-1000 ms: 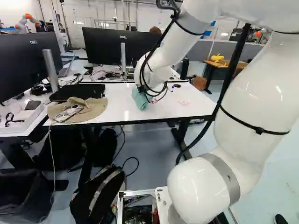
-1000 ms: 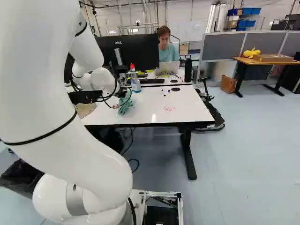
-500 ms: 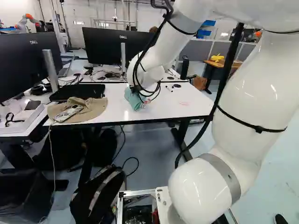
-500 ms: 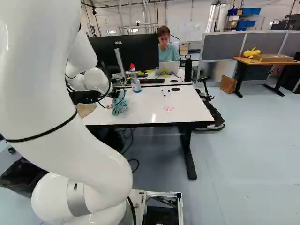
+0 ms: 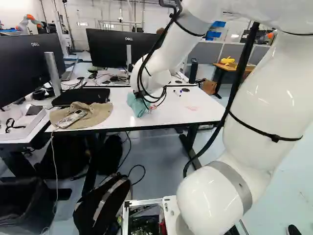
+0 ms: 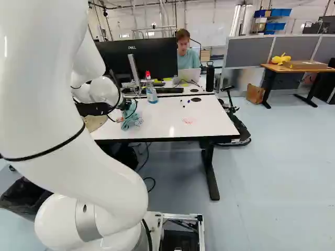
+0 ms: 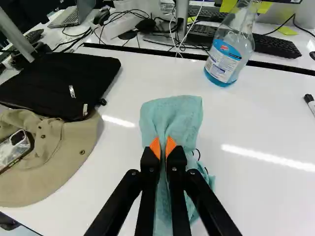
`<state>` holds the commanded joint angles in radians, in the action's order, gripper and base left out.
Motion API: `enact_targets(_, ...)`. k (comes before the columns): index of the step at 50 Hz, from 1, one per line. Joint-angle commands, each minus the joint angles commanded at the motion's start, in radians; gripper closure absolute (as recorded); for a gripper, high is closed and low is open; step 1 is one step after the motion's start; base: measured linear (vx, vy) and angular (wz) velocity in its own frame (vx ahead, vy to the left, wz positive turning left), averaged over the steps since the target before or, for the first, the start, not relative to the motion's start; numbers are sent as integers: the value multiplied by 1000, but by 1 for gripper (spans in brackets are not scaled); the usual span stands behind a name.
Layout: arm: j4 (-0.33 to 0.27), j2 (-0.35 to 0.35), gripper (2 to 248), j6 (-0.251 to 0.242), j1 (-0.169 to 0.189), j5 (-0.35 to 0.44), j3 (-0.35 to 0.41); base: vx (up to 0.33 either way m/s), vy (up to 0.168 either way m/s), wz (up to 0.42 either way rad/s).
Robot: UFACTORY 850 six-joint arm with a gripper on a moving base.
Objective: Clean the table with the green towel
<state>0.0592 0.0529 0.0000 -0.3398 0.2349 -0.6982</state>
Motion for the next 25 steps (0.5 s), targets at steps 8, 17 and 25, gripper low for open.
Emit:
enact_targets(8,0,19,218,0,0,0,-3,0,0,0)
enact_targets(17,0,45,218,0,0,0,-7,0,0,0)
enact_targets(25,0,65,218,0,0,0,-10,0,0,0)
